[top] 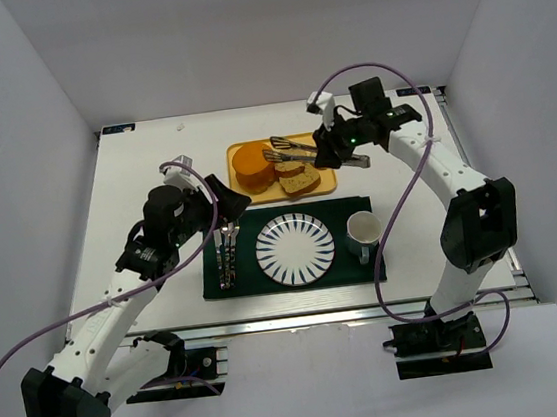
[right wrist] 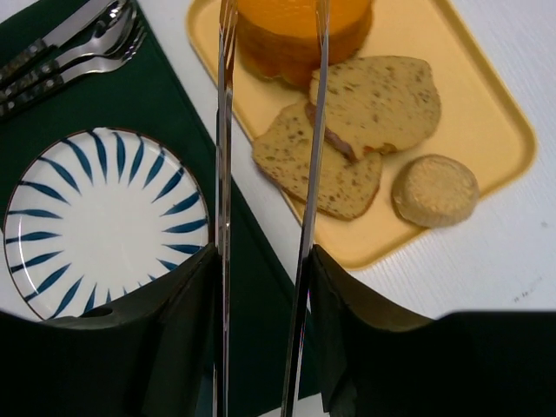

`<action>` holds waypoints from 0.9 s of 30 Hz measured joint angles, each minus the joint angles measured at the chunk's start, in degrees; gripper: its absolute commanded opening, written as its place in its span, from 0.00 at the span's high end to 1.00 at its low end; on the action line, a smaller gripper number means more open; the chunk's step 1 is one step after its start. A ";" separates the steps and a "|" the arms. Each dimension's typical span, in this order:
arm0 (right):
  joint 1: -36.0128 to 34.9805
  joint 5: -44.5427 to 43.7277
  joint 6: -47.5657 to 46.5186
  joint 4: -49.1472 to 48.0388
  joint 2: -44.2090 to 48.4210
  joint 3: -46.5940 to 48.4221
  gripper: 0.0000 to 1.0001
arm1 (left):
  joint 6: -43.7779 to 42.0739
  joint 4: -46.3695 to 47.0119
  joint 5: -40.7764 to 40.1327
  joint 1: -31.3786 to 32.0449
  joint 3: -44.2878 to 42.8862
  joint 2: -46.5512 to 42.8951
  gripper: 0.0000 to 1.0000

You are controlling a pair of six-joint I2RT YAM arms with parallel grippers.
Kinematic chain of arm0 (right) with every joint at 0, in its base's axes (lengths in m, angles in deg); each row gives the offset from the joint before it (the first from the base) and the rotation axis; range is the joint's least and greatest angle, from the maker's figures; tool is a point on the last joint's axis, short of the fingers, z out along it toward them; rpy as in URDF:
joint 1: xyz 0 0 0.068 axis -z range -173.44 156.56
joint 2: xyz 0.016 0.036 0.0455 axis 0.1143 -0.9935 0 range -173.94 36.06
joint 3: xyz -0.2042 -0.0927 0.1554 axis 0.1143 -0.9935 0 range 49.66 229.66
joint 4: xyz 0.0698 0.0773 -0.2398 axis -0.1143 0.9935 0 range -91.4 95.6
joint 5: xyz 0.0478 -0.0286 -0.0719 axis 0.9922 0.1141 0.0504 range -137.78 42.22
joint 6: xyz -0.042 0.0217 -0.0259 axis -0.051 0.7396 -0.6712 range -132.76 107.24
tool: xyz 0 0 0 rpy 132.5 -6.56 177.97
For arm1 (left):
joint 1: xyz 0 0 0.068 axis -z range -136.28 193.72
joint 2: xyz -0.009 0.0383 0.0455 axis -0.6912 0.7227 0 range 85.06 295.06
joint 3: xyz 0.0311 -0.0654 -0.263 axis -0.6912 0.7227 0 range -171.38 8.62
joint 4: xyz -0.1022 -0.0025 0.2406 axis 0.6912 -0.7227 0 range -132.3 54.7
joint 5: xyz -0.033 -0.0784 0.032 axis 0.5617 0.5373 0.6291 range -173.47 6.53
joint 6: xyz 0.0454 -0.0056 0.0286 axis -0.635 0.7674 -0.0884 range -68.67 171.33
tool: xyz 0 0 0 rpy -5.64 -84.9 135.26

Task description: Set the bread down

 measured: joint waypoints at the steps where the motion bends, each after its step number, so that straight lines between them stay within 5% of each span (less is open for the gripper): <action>1: -0.90 -0.17 -0.52 0.17 -0.04 0.00 0.50 | 0.00 -0.20 -0.26 0.00 0.00 -0.22 0.07; 27: -15.37 -18.10 -15.15 -1.55 -4.68 -0.09 0.47 | -0.02 -4.72 -4.96 0.00 -0.28 -5.25 0.07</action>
